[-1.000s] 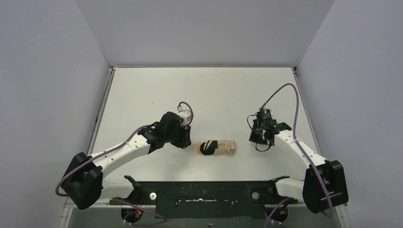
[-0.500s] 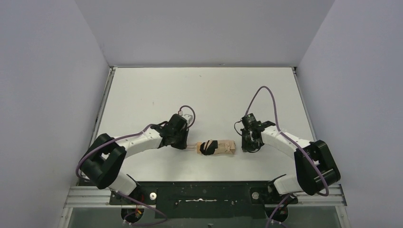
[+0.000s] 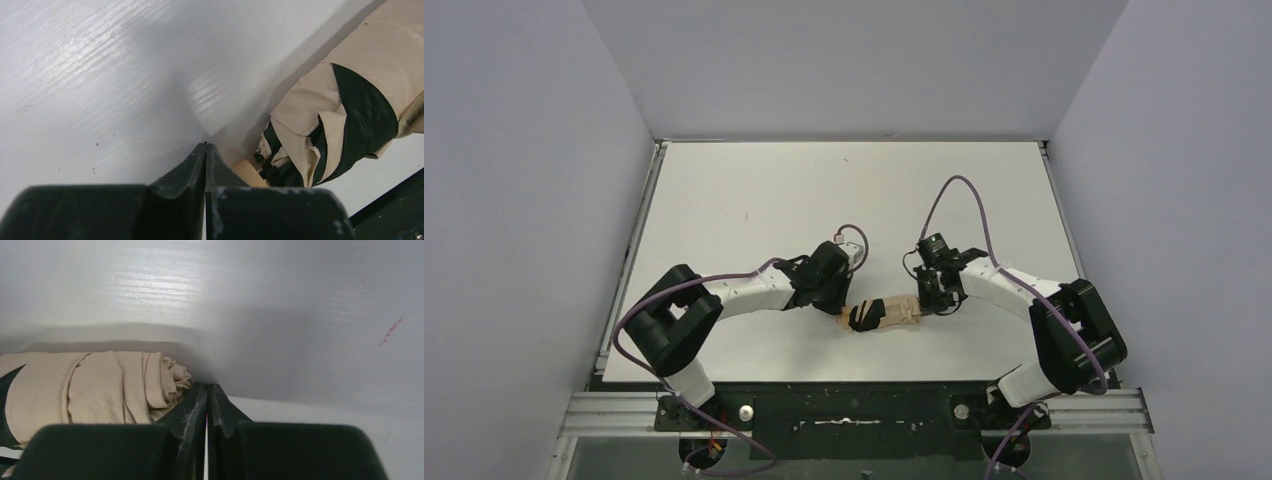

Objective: Put away the umbrella

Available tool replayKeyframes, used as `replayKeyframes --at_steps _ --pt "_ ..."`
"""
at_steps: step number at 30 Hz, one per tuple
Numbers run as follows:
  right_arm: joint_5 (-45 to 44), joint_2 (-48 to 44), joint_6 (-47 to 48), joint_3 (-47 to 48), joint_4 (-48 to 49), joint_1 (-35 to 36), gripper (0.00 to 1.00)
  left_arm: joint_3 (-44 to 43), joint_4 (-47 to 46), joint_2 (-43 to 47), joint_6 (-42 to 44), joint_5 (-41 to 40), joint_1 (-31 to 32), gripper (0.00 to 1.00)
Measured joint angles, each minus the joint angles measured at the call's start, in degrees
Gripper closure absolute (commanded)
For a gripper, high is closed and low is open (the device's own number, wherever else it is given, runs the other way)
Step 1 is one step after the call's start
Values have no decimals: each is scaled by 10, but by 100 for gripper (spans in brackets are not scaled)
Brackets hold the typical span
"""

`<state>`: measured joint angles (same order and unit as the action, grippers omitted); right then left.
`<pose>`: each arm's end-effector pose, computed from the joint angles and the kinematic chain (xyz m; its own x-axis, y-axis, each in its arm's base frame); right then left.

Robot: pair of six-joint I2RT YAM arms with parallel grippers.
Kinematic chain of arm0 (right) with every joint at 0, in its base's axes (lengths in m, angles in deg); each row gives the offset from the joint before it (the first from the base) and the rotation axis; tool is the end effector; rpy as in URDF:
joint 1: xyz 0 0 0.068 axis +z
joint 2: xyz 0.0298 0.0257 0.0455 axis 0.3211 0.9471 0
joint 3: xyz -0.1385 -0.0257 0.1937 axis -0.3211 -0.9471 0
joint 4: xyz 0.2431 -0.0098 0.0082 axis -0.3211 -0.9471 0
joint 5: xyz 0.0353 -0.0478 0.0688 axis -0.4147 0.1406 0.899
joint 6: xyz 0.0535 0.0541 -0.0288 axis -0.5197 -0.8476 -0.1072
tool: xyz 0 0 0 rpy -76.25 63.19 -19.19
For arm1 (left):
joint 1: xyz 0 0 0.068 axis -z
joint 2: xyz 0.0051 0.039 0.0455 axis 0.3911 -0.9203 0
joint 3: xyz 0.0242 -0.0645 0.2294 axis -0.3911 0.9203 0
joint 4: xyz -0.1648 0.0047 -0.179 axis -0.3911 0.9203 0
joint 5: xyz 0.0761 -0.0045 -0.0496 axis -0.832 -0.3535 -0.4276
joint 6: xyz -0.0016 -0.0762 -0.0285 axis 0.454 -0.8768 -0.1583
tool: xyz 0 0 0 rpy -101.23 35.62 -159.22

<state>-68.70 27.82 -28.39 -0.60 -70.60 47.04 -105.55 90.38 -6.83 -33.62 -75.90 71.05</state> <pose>0.2185 0.1275 0.1006 -0.9790 -0.0065 -0.2037 -0.0564 0.9691 0.2401 0.2130 -0.2442 0.1004 -0.8135 0.3183 -0.4868 0.4872 0.8301 -0.2713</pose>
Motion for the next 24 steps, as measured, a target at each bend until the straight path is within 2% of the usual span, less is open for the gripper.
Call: replayKeyframes --at_steps 10,15,18,22,24 --pt "-92 15 -26 19 -31 71 100 -25 30 -13 -12 -51 8 100" --pt "-101 -1 -60 6 -27 81 100 -24 30 -10 -26 -61 0 100" --pt "-93 -20 -85 -14 -8 82 96 -21 30 -5 -35 -54 -14 100" --pt "-61 -41 -113 -26 16 77 91 -1 41 25 -43 -51 -41 84" --pt "-56 -57 -117 -26 18 73 87 10 58 61 -45 -57 -54 80"
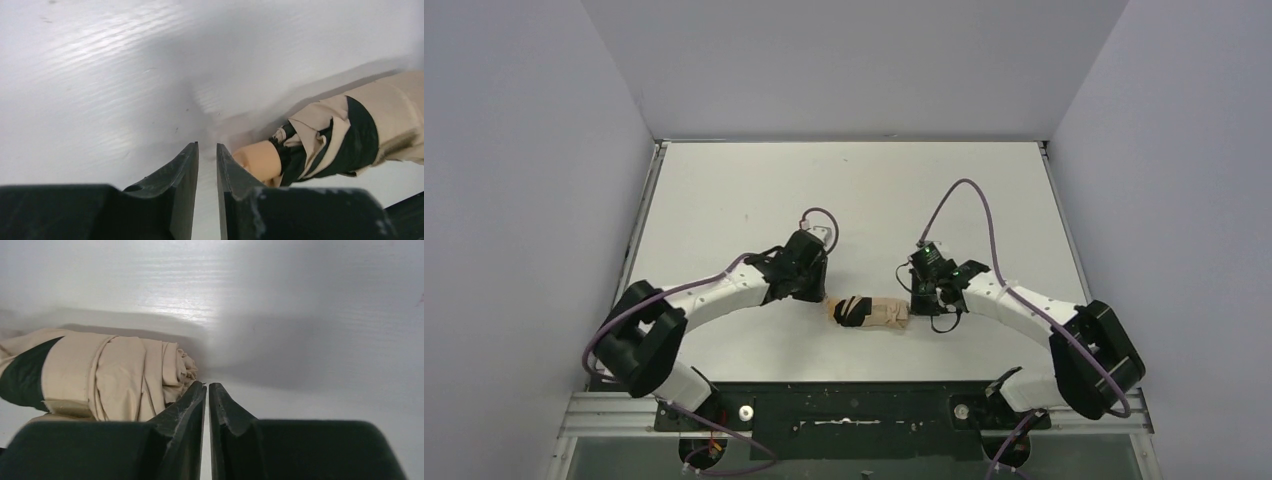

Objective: Put away the umbrella

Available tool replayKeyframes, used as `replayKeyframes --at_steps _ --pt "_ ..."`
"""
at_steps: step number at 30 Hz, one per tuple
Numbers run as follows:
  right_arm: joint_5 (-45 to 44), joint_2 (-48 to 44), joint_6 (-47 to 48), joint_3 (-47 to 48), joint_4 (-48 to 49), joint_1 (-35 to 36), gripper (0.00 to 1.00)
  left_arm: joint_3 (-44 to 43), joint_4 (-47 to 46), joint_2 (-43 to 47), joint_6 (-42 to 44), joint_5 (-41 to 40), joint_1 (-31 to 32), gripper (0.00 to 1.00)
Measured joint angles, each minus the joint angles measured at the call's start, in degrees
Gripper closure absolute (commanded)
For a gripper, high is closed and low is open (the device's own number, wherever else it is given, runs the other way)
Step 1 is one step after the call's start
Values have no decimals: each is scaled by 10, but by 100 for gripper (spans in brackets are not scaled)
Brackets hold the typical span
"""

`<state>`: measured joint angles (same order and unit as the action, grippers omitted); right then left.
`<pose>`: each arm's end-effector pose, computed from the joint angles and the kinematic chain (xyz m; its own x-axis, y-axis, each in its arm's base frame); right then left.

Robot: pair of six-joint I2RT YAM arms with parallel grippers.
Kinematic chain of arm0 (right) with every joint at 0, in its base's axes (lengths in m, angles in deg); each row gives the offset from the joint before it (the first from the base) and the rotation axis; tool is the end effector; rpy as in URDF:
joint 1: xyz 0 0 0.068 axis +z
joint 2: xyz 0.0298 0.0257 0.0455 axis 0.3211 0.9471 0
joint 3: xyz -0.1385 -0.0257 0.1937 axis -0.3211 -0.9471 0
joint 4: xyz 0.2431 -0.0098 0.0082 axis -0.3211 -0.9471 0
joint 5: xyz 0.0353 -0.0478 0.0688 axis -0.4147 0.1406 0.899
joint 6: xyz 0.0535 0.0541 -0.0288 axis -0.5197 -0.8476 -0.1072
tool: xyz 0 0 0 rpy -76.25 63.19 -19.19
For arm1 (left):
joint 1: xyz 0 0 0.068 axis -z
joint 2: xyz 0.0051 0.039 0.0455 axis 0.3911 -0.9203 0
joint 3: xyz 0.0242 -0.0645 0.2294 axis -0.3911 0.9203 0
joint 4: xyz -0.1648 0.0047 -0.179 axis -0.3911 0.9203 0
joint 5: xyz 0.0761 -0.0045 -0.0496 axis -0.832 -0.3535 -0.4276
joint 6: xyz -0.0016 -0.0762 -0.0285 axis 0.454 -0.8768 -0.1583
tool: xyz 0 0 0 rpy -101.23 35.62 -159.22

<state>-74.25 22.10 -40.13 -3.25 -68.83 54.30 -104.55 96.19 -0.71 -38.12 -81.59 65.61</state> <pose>0.1999 0.1452 0.1125 -0.9580 0.0926 -0.2712 0.0213 0.9667 0.2549 0.2283 -0.2071 0.1190 -0.8555 0.1566 -0.4935 0.3024 0.9249 -0.2306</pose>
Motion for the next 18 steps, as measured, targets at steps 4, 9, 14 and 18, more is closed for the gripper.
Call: replayKeyframes --at_steps 4,9,14,18 --pt "-19 -57 6 0 -15 -18 75 8 41 93 0 -34 -15 67" --pt "-62 -158 37 7 -45 -38 63 9 96 224 11 -90 -22 45" --pt "-89 -245 84 47 -56 -42 51 9 147 344 31 -153 -26 12" --pt "-116 -281 118 98 -64 -42 45 5 194 416 40 -214 -26 10"
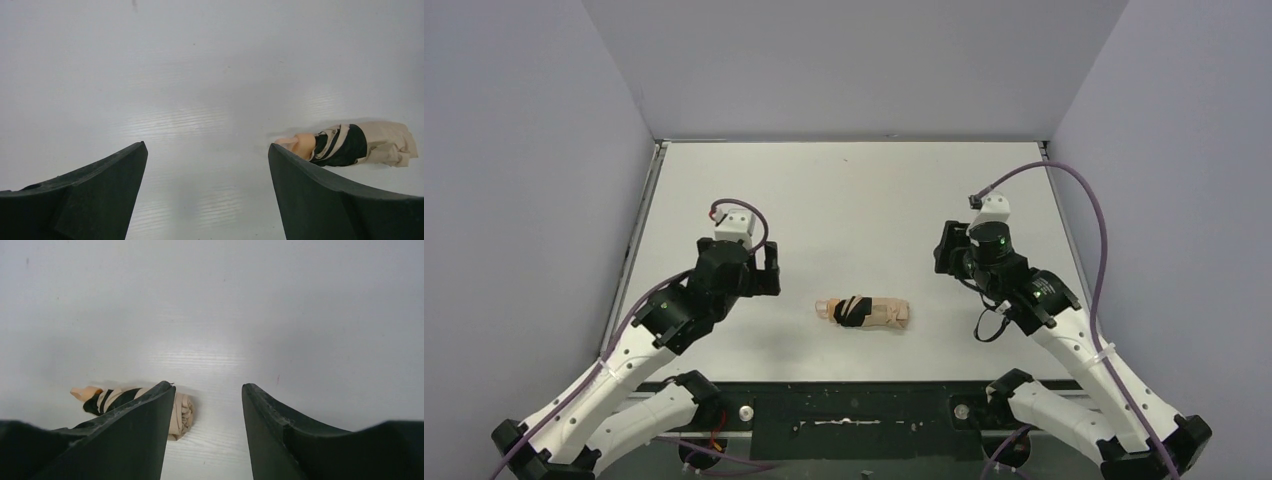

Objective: Put away the umbrella

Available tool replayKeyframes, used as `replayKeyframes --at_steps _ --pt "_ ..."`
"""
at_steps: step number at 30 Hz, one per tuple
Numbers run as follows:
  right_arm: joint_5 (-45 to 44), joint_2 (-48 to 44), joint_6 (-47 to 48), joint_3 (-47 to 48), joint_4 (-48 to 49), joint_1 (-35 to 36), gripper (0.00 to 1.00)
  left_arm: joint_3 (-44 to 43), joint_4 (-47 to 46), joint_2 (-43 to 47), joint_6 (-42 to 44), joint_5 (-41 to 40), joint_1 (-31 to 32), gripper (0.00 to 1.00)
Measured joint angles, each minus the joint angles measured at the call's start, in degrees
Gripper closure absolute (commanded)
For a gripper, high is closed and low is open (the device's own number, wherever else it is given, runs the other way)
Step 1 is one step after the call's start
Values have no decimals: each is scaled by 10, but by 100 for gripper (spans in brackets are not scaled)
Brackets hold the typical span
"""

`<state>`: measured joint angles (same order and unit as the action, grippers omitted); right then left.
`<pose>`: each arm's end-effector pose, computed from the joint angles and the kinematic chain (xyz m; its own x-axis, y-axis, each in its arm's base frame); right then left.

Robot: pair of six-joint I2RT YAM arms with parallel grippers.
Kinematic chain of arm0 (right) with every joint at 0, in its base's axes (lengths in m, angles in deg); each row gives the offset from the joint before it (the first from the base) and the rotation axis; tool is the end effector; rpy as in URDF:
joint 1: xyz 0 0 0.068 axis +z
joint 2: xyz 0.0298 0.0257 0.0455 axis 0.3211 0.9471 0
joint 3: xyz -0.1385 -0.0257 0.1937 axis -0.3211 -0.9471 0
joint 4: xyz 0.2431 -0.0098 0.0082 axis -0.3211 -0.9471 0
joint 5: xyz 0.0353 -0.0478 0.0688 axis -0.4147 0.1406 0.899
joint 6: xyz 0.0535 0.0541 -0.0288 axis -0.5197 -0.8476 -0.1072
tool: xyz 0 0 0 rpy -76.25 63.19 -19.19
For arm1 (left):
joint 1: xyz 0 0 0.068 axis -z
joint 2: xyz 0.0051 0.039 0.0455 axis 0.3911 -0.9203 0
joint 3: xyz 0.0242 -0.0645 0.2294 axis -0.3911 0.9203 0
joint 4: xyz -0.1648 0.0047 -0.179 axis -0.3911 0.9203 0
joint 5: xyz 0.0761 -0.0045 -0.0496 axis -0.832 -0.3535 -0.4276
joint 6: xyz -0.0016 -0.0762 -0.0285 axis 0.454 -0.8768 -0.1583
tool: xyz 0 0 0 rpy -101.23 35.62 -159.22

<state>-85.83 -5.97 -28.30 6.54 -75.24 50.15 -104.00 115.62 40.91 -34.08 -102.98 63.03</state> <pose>0.1930 0.1034 0.2661 -0.6351 0.1437 -0.7590 -0.1151 0.9540 0.2770 0.1758 -0.1115 0.2648 -0.5453 -0.0230 -0.8379 0.1403 0.9830 -0.1183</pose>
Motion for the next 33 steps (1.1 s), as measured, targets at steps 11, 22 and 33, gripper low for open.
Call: replayKeyframes --at_steps 11,22,33 --pt "-74 -38 59 53 -30 0 13 -33 120 66 5 -155 -1 8" --pt "-201 -150 70 41 -71 0 0 -33 199 106 -29 -203 -1 7" --pt "-317 -278 88 -46 -54 0 0 -5 216 124 -38 -219 -1 6"
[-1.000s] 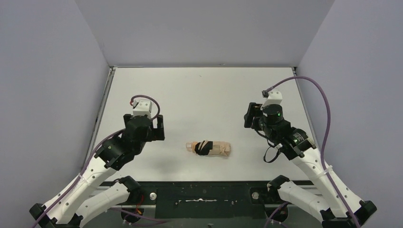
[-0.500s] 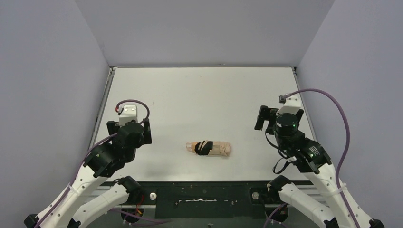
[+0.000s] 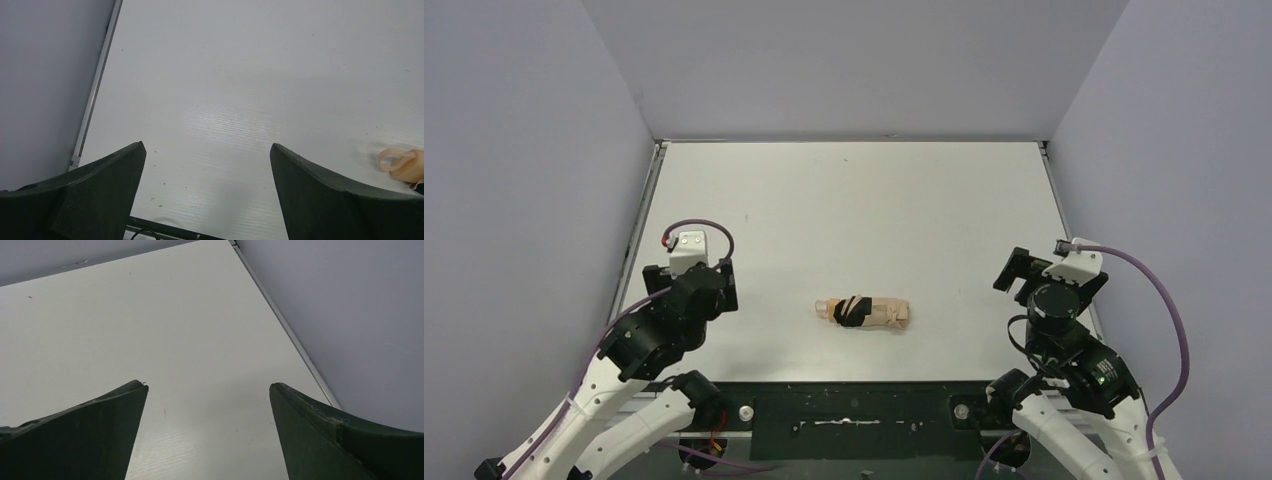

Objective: Put away the umbrella

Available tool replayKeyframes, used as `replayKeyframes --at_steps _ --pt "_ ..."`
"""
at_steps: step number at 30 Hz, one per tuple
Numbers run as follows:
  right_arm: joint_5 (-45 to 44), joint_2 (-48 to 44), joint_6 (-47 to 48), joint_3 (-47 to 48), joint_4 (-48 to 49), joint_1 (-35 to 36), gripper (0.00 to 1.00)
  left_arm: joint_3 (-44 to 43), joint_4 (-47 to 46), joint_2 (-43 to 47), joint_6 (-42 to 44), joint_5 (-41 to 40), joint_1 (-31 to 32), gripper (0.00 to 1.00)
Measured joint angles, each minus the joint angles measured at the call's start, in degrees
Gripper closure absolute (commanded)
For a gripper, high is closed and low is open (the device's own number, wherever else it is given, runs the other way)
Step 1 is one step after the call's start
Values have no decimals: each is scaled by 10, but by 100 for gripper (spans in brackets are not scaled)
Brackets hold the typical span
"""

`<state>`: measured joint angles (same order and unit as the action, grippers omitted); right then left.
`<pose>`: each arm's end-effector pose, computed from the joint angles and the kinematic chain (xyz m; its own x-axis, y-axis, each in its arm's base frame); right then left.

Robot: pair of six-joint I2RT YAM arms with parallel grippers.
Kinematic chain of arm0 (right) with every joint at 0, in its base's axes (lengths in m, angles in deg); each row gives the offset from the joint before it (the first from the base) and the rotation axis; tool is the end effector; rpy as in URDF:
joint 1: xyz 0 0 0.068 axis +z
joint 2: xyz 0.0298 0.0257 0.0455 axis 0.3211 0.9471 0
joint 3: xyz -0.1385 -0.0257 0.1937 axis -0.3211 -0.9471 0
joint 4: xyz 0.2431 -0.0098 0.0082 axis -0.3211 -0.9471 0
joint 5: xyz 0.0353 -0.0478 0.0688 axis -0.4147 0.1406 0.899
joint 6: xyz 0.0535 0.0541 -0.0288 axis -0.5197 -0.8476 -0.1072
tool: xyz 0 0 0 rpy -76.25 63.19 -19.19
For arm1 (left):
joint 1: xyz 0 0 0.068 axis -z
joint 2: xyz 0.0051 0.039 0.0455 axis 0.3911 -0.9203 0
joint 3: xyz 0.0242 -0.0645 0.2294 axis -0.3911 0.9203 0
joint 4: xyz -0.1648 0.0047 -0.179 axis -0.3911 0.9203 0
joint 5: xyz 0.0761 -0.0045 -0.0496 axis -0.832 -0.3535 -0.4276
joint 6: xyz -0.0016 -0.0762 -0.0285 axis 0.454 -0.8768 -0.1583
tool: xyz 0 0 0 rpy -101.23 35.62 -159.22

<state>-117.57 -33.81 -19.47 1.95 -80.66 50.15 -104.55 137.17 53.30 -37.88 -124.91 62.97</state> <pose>0.1222 0.0195 0.3080 -0.2150 0.1476 -0.9654 0.2288 0.9686 0.0971 0.1315 -0.0450 0.2715 -0.5023 -0.0036 -0.8647 -0.1881 0.9765 0.1052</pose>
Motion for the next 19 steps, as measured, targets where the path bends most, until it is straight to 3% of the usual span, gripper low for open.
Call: replayKeyframes --at_steps 19 --pt "-41 33 0 -26 23 0 0 0 -1 -31 6 -2 0 4"
